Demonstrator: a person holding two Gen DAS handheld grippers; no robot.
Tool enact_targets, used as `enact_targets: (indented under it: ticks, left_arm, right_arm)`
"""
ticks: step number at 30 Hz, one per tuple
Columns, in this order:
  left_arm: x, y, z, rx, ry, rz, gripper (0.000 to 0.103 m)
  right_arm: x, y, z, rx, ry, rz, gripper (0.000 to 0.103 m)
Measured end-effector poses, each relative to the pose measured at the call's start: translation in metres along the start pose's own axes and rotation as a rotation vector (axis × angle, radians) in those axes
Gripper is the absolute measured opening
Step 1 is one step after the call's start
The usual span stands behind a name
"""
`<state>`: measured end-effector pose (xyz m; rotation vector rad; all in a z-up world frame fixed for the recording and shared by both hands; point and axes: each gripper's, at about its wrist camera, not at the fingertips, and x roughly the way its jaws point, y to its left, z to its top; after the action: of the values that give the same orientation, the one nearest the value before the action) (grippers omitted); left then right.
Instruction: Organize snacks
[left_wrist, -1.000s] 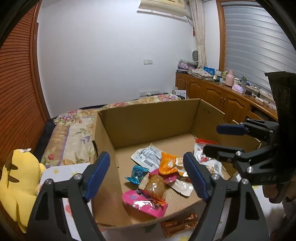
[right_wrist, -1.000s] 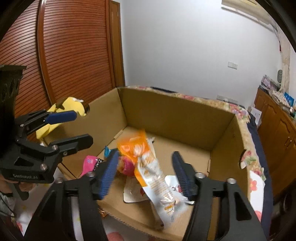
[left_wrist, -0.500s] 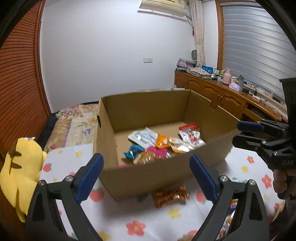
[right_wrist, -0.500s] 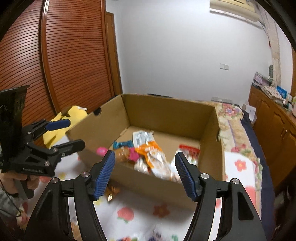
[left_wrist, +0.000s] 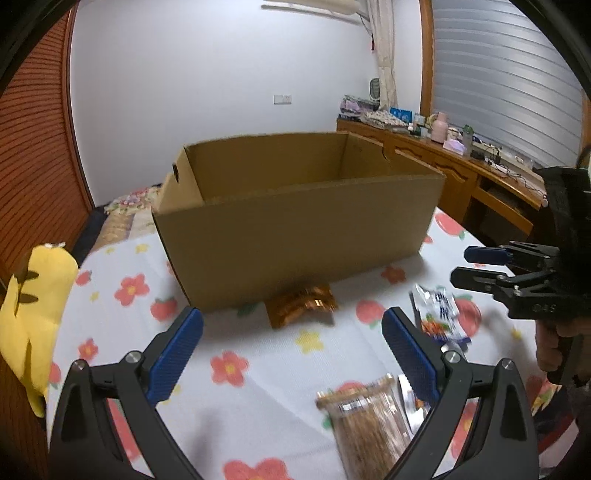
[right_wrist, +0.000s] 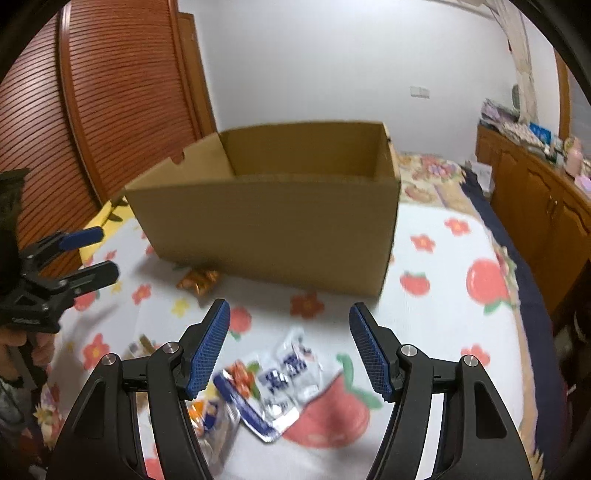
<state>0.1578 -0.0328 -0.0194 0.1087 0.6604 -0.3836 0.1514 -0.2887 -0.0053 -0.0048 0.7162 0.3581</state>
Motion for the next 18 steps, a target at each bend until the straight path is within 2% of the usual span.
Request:
enact_targets:
  ticks: [8, 18]
  left_arm:
    - [0.002, -0.016, -0.028, 0.006, 0.066, -0.028, 0.098]
    - [0.007, -0.021, -0.050, -0.015, 0.134, -0.042, 0.098]
  right_arm:
    - [0.010, -0.006, -0.028, 0.038, 0.051, -0.005, 0.069]
    - [0.016, -0.001, -0.038, 0.047, 0.073, 0.004, 0.069]
